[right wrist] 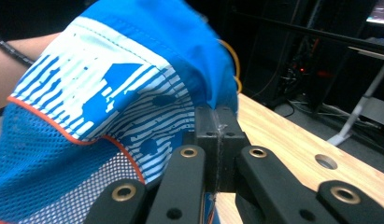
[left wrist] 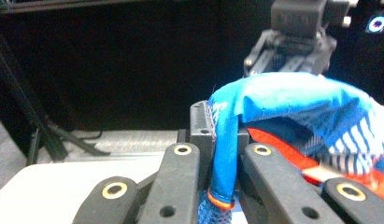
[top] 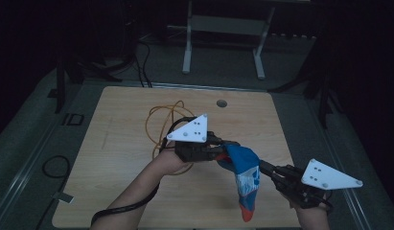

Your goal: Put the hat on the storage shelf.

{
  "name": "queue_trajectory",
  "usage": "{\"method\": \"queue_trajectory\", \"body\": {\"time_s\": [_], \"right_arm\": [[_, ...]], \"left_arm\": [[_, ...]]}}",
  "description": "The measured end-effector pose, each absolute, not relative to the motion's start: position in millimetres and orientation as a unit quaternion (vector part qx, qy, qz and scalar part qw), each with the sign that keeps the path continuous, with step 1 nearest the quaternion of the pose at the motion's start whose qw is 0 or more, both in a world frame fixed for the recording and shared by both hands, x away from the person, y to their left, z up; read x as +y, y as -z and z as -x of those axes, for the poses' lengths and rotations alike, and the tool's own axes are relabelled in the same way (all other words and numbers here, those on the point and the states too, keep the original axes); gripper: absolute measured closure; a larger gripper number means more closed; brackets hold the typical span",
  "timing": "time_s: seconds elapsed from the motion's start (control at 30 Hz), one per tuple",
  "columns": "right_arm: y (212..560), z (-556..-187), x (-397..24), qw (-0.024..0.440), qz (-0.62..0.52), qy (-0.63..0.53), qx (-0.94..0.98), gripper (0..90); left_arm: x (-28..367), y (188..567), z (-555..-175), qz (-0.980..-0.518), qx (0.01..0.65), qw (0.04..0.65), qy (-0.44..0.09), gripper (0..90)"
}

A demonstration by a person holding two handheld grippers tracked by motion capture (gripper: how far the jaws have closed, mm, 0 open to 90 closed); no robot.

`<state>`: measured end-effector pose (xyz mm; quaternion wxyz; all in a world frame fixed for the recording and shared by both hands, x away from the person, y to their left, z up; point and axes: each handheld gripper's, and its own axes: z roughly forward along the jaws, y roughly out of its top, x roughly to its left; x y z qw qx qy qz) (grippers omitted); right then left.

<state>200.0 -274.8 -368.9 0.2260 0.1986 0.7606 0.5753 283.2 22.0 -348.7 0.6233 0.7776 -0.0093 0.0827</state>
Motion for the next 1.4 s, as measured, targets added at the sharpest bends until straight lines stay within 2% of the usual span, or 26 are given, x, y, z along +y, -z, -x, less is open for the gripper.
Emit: {"method": "queue_trajectory", "body": {"time_s": [0.37, 0.43, 0.6, 0.77, 1.13, 1.4], "right_arm": [[356, -205, -281, 0.229, -0.209, -0.592, 0.744, 90.0], [355, -206, -281, 0.228, -0.208, -0.59, 0.746, 90.0], [356, -211, -282, 0.218, -0.217, -0.594, 0.744, 90.0], [355, -216, -285, 0.223, -0.226, -0.593, 0.74, 90.0], [344, -222, -284, 0.242, -0.231, -0.585, 0.739, 90.0], [337, -235, -277, 0.254, -0.237, -0.583, 0.735, 90.0]], "left_arm": [[22, 344, -273, -0.805, -0.028, 0.578, -0.134, 85.7], [21, 343, -270, -0.814, -0.027, 0.561, -0.145, 82.9], [24, 343, -268, -0.82, -0.007, 0.549, -0.16, 63.3], [33, 342, -266, -0.823, 0.014, 0.542, -0.166, 56.3], [57, 341, -254, -0.823, 0.038, 0.538, -0.181, 51.5], [100, 349, -245, -0.808, 0.084, 0.546, -0.204, 51.6]]}}
